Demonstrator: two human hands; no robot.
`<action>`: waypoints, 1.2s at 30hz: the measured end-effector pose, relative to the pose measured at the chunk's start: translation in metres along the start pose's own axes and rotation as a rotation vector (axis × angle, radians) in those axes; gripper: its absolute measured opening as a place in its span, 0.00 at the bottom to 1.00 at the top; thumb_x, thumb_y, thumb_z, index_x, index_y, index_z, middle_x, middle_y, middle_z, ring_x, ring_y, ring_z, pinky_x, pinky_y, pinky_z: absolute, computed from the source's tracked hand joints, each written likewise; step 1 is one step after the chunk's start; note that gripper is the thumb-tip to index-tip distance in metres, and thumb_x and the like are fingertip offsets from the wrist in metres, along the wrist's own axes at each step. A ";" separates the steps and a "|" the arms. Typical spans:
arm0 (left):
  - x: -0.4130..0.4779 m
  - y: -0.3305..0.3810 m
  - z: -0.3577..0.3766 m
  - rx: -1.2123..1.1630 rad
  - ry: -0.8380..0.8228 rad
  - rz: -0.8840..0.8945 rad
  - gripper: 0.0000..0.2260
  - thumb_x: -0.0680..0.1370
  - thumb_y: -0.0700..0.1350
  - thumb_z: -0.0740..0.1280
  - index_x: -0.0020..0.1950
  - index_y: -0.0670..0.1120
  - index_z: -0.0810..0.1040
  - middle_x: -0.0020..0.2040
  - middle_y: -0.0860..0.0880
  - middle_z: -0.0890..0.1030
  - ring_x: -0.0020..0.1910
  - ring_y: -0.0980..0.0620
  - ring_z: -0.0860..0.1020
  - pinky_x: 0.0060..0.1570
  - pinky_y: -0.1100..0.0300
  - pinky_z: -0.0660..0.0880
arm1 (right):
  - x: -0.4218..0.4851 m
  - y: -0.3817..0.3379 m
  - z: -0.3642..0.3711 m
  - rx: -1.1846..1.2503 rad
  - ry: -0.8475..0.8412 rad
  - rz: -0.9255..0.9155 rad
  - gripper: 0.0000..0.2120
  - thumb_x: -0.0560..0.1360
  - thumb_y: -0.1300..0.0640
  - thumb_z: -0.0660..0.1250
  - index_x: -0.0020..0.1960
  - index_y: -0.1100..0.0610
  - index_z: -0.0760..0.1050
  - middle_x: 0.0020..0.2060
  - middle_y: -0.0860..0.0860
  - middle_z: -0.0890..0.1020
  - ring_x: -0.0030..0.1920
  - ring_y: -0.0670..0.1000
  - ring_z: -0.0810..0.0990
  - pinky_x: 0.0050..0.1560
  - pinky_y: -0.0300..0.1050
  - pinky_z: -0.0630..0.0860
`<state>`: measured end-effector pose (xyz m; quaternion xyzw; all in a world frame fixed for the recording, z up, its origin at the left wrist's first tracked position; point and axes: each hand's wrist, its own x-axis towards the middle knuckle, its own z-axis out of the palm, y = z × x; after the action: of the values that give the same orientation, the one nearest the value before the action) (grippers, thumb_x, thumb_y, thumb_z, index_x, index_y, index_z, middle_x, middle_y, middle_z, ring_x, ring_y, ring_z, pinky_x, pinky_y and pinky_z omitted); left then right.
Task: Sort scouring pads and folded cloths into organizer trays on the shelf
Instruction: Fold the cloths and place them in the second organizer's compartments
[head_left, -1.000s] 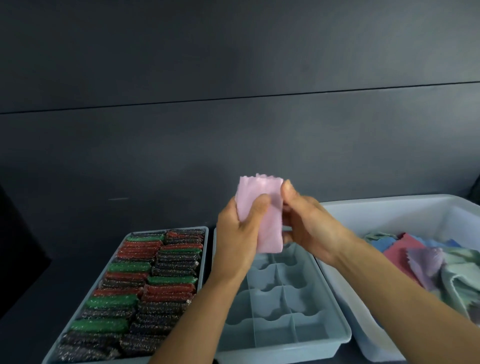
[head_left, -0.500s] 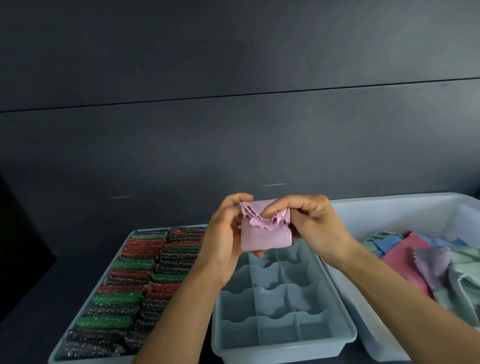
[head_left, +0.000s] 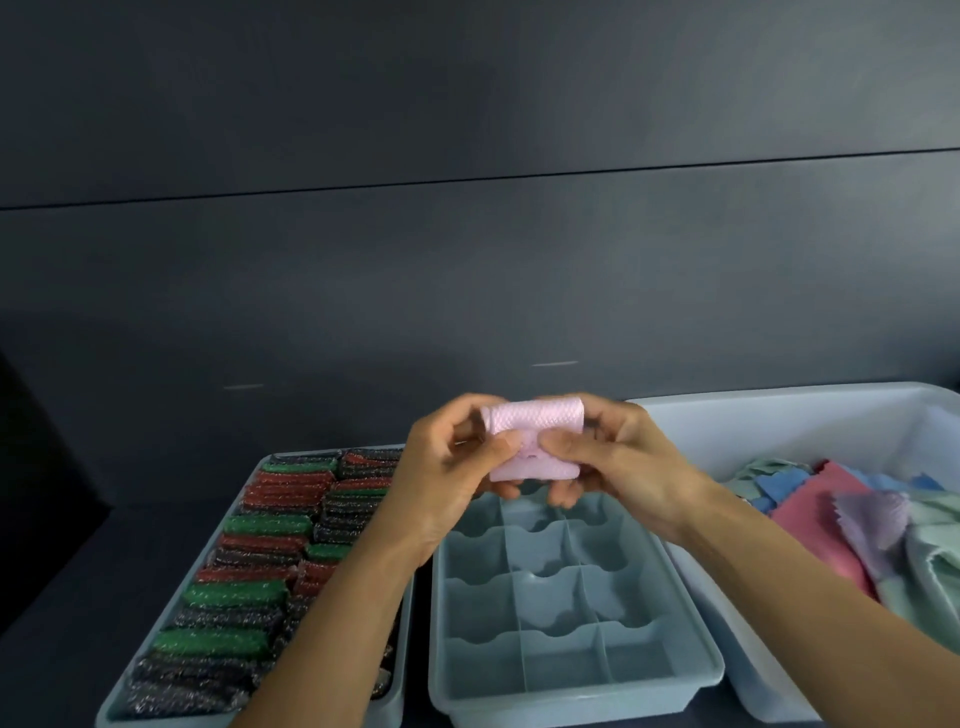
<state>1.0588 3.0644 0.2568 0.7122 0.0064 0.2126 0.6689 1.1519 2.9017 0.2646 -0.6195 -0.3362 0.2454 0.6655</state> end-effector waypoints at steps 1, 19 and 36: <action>0.001 -0.002 -0.002 -0.028 -0.004 -0.015 0.08 0.76 0.35 0.70 0.51 0.46 0.81 0.45 0.43 0.83 0.37 0.47 0.83 0.35 0.56 0.79 | 0.002 0.002 0.000 0.074 0.010 -0.004 0.11 0.71 0.61 0.70 0.54 0.56 0.81 0.38 0.63 0.80 0.27 0.54 0.77 0.30 0.44 0.77; 0.078 -0.070 -0.030 0.436 -0.184 -0.211 0.15 0.71 0.33 0.74 0.51 0.50 0.78 0.46 0.50 0.81 0.44 0.54 0.78 0.45 0.62 0.77 | 0.087 0.051 -0.024 -0.802 0.007 0.215 0.09 0.66 0.58 0.74 0.43 0.48 0.78 0.38 0.47 0.82 0.35 0.45 0.78 0.38 0.44 0.77; 0.097 -0.102 -0.025 1.728 -0.582 0.003 0.08 0.77 0.46 0.64 0.54 0.48 0.80 0.55 0.47 0.81 0.54 0.44 0.78 0.55 0.55 0.64 | 0.115 0.082 -0.003 -1.767 -0.251 0.217 0.13 0.77 0.50 0.63 0.59 0.52 0.76 0.58 0.52 0.80 0.59 0.56 0.79 0.51 0.46 0.72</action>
<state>1.1674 3.1270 0.1878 0.9910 -0.0064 -0.0534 -0.1226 1.2369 2.9947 0.2001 -0.9026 -0.4121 0.0248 -0.1220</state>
